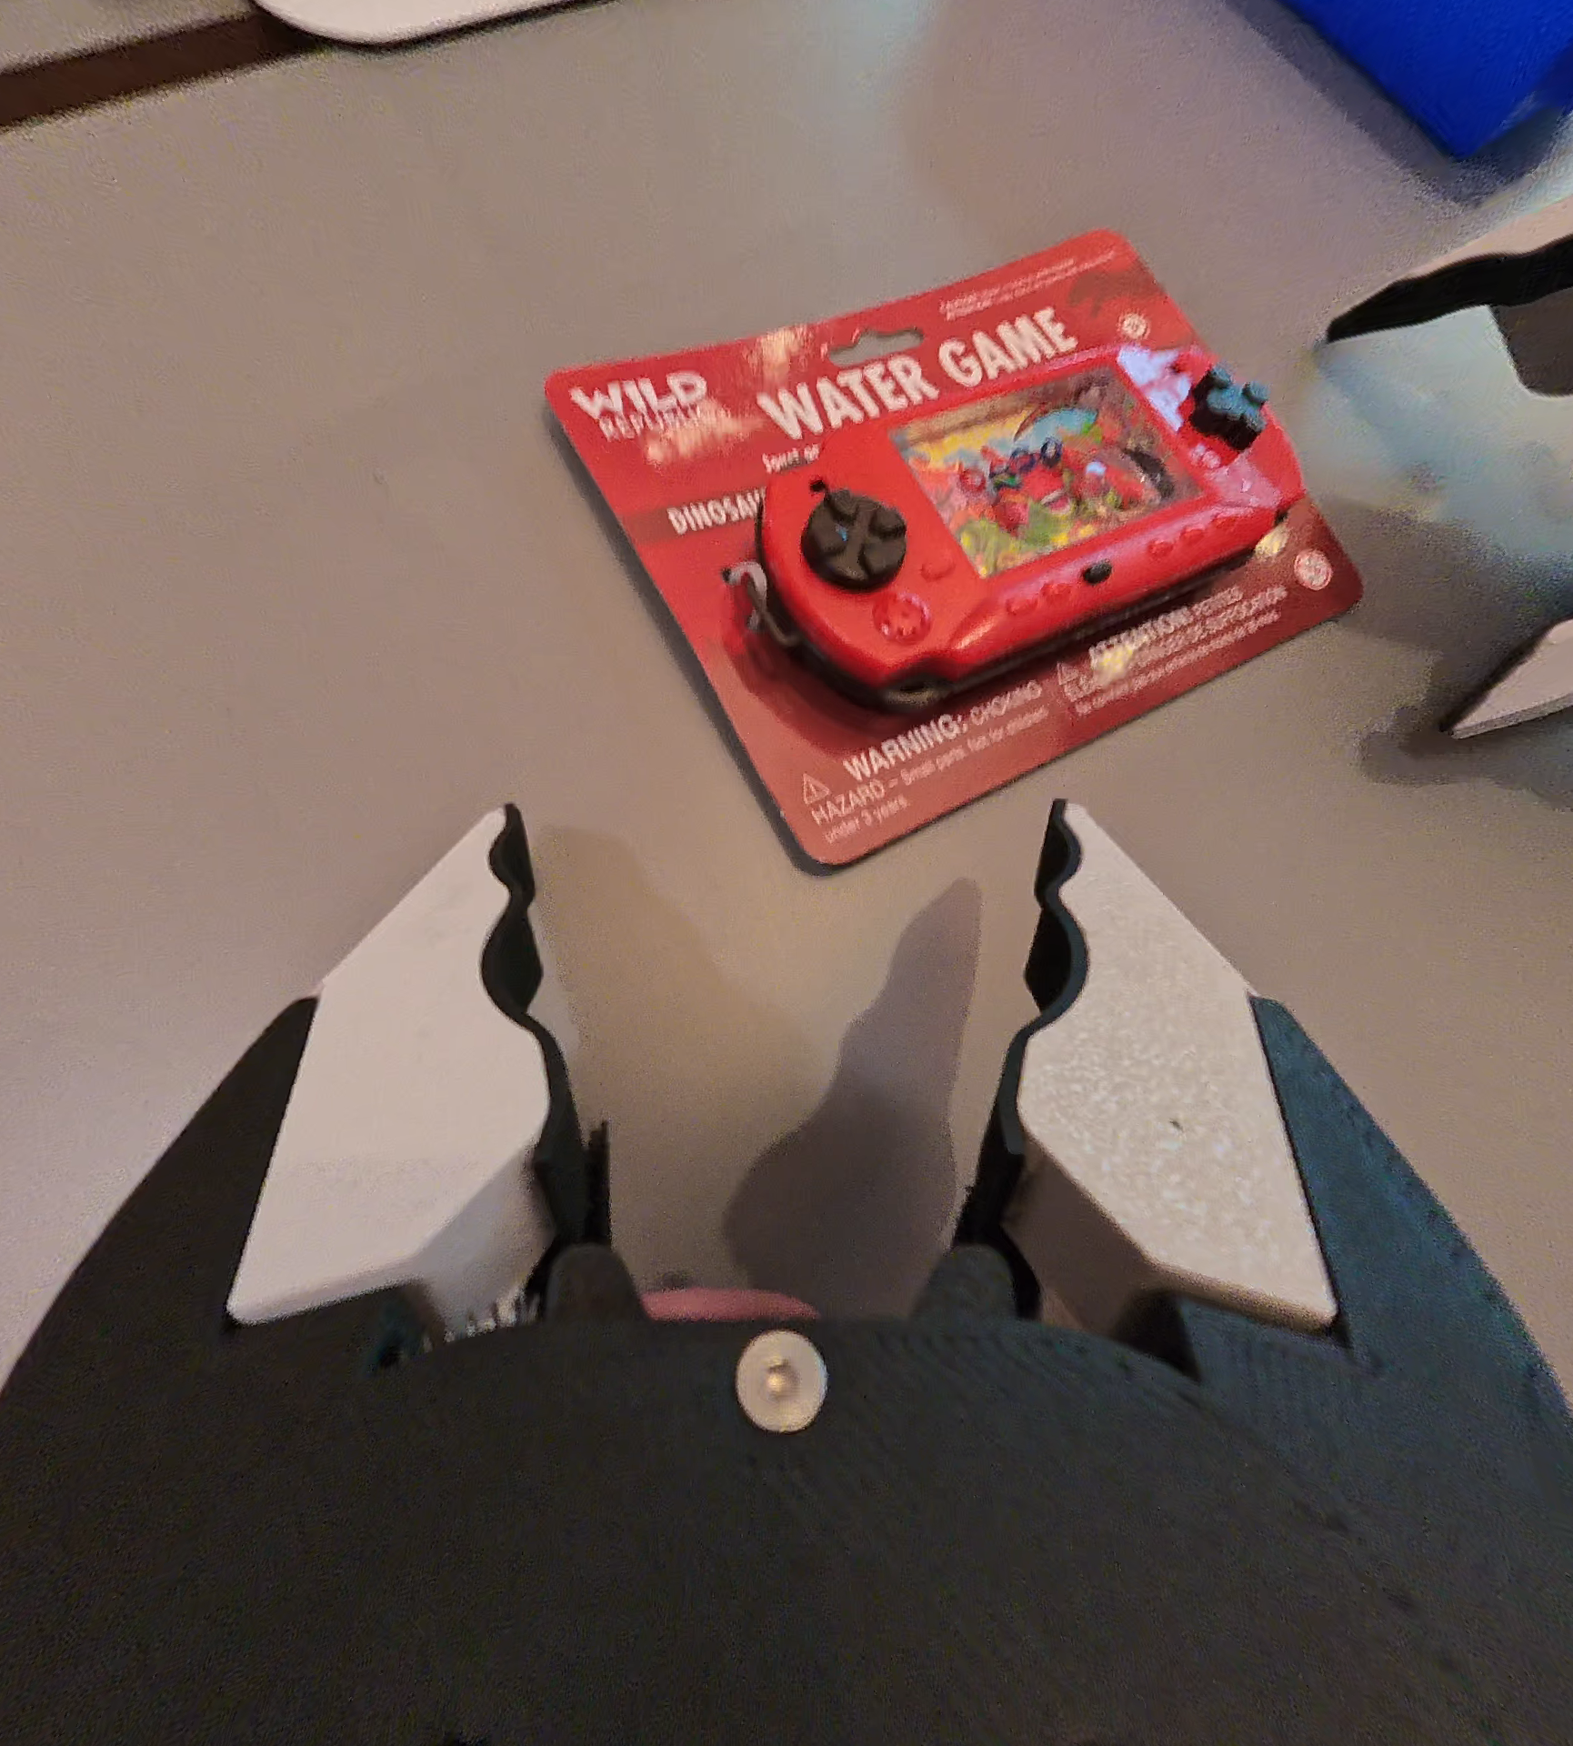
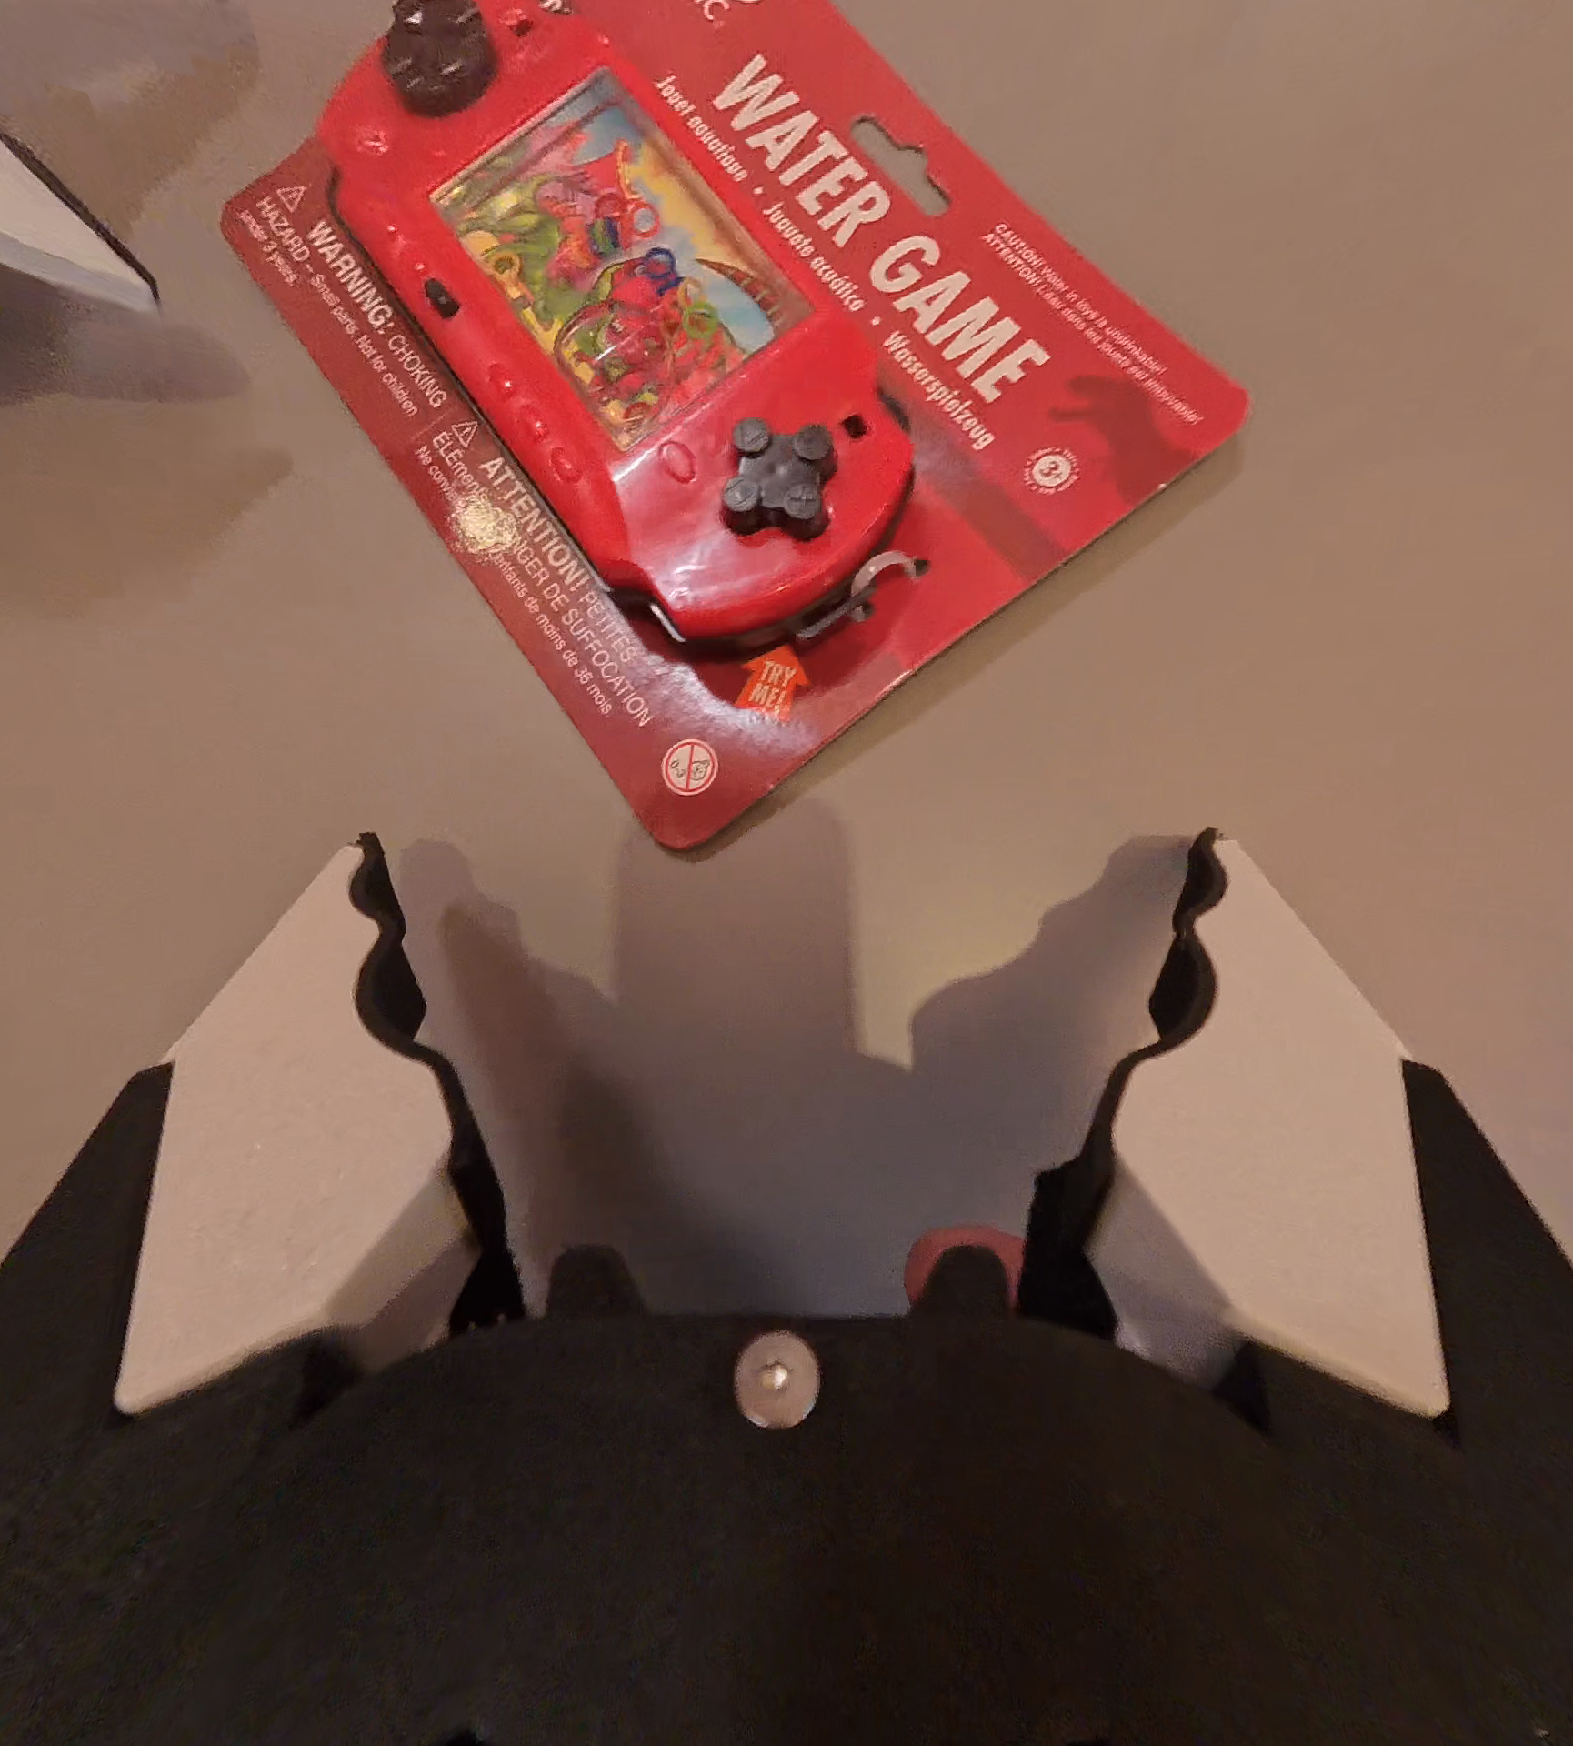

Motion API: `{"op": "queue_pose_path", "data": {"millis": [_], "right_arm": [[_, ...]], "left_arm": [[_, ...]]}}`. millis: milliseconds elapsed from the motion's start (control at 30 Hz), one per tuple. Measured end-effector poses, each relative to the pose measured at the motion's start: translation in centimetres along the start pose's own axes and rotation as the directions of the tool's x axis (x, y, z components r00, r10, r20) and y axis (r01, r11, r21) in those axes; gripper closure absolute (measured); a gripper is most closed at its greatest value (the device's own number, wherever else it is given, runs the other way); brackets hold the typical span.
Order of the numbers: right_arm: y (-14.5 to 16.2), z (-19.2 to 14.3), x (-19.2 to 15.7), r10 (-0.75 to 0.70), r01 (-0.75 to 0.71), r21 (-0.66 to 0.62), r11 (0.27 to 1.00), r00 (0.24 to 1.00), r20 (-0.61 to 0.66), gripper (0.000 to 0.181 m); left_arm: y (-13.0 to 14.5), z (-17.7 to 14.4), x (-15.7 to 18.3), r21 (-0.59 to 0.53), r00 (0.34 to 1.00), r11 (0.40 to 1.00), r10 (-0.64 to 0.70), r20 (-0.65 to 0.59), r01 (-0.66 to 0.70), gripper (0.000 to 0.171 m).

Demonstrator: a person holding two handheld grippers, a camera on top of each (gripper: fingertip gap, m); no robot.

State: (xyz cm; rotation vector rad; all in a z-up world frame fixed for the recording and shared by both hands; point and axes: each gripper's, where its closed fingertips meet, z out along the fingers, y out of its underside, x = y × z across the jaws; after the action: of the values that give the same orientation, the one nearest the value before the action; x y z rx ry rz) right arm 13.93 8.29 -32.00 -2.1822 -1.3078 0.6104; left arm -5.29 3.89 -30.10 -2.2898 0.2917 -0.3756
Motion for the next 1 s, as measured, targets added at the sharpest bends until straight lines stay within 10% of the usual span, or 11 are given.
{"op": "queue_pose_path", "data": {"millis": [433, 600, 733, 1000], "right_arm": [[1.1, -0.3, 0.0, -0.017, 0.028, 0.058, 0.998, 0.983, -0.184, 0.027], [1.8, -0.4, 0.8, 0.036, -0.029, 0.045, 0.999, 0.987, -0.158, 0.026], [2.0, -0.6, 0.8, 0.034, -0.025, 0.06, 0.998, 0.987, -0.157, 0.026], [2.0, -0.6, 0.8, 0.029, -0.02, 0.058, 0.998, 0.988, -0.152, 0.026]], "left_arm": [[1.5, -1.0, -2.1, 0.049, 0.971, 0.994, -0.109, 0.213, 0.101, 0.076], [2.6, -2.7, -5.0, -0.017, 0.899, 0.999, 0.039, 0.436, -0.035, 0.079], [2.8, -3.2, -5.0, -0.048, 0.901, 0.994, 0.11, 0.421, -0.099, 0.081], [2.1, -3.9, -2.3, 0.085, 0.944, 0.944, -0.325, 0.059, 0.32, 0.076]]}}
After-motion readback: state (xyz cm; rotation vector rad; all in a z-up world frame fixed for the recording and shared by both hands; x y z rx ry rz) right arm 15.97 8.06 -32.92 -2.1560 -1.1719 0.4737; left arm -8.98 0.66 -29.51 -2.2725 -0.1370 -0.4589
